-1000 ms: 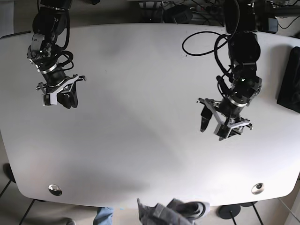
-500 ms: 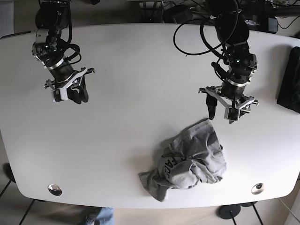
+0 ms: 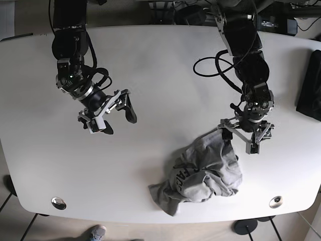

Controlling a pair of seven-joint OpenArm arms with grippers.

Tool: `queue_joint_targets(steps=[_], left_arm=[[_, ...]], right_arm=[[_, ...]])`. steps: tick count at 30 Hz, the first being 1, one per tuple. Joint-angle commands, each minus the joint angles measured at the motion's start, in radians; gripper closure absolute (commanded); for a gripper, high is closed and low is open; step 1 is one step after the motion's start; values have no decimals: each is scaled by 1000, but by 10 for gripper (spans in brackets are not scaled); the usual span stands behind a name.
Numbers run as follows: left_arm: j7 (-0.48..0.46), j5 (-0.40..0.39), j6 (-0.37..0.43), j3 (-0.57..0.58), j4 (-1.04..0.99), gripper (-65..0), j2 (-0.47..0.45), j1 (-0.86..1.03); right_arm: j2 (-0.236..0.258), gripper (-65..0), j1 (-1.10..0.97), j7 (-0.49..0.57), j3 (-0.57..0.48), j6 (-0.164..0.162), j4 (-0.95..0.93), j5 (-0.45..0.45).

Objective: Fold the T-shirt properly
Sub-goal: 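Move the left gripper to the crumpled grey shirt and grasp it, then drag the grey shirt with the left gripper across the table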

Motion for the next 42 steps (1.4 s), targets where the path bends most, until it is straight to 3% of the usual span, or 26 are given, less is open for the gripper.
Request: queue_joint_targets(steps=[1, 12, 14, 16, 17, 18, 21, 24, 32, 38, 42], left_arm=[[-22, -11, -2, 4, -72, -518, -2, -58], [-81, -13, -7, 19, -431, -497, 58, -156], [-90, -13, -7, 32, -441, -357, 61, -156], [-121, -13, -7, 38, -438, -158, 63, -148], [-127, -13, -7, 55, -437, -21, 63, -148], [-127, -13, -10, 73, -432, 0, 63, -147], [-127, -14, -138, 107, -245, 0, 61, -58], [-110, -10, -200, 128, -36, 0, 61, 5], [172, -5, -359, 181, 512, 0, 55, -8], [338, -13, -363, 342, 614, 0, 21, -277], [375, -11, -363, 446, 611, 0, 21, -446]], right_arm=[[11, -515, 2, 31, 6, 2, 20, 16], [8, -515, -43, 31, 71, 2, 72, 19], [9, -515, -41, 31, 72, 2, 74, 17], [16, -515, -41, 31, 72, 2, 74, 17], [16, -515, -41, 31, 72, 2, 74, 17], [16, -515, -41, 31, 72, 2, 74, 17], [12, -515, -48, 31, 72, 2, 86, 20], [12, -515, -60, 31, 72, 2, 103, 16], [6, -515, -115, 31, 132, 2, 177, 26], [8, -515, -152, 31, 134, 2, 207, 26], [8, -515, -186, 32, 134, 2, 226, 26]])
